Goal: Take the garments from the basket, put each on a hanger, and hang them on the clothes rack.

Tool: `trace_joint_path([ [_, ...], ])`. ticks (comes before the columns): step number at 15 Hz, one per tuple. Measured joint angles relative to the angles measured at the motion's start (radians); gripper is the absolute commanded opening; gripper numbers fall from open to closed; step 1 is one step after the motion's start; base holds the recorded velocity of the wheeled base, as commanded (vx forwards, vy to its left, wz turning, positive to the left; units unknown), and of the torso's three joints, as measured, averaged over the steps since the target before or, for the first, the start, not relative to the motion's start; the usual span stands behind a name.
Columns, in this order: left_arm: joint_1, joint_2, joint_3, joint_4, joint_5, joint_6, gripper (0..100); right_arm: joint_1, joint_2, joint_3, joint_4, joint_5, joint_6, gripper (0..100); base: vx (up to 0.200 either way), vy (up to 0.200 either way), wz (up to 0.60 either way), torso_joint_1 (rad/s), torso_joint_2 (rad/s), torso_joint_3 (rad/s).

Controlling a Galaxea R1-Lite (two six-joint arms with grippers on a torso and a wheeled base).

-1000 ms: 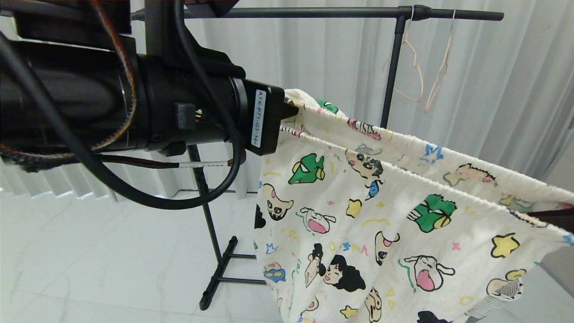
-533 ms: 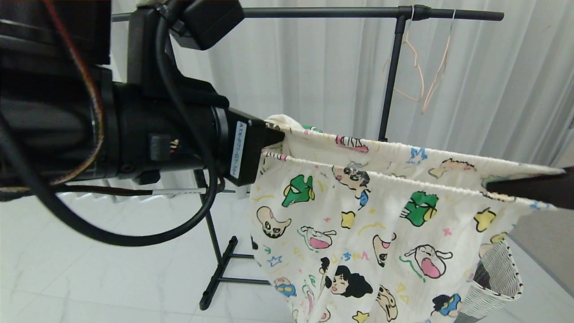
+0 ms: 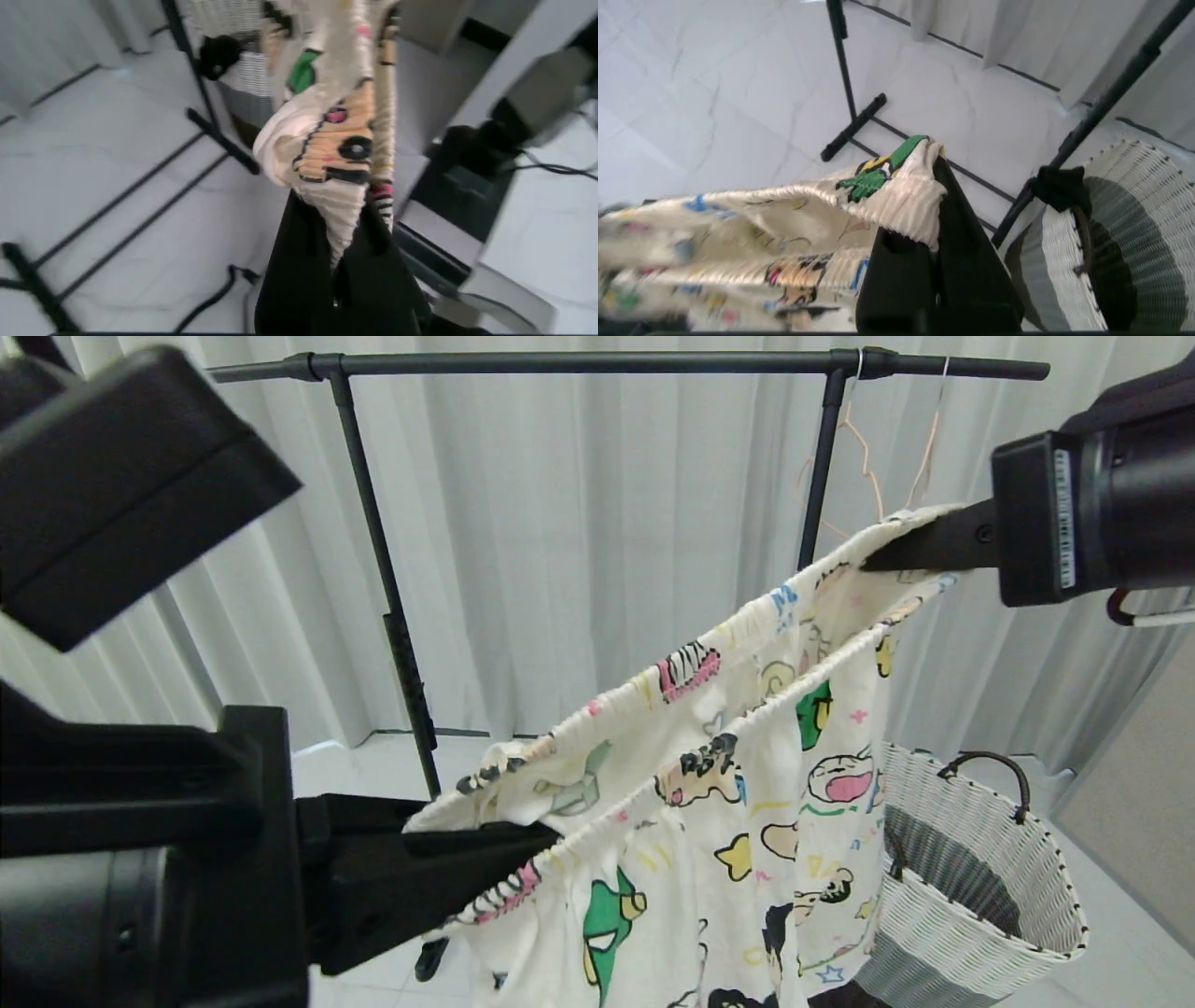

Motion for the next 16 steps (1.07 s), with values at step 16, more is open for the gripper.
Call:
trace_joint_path([
  [16,0.194,0.190,-0.285,0.000,0.091,0.048,0,-0.002,-0.088,0.027,0.211,-0.037,0.003,0,0.000,0.000,0.00,0.000,0.00,0.000],
])
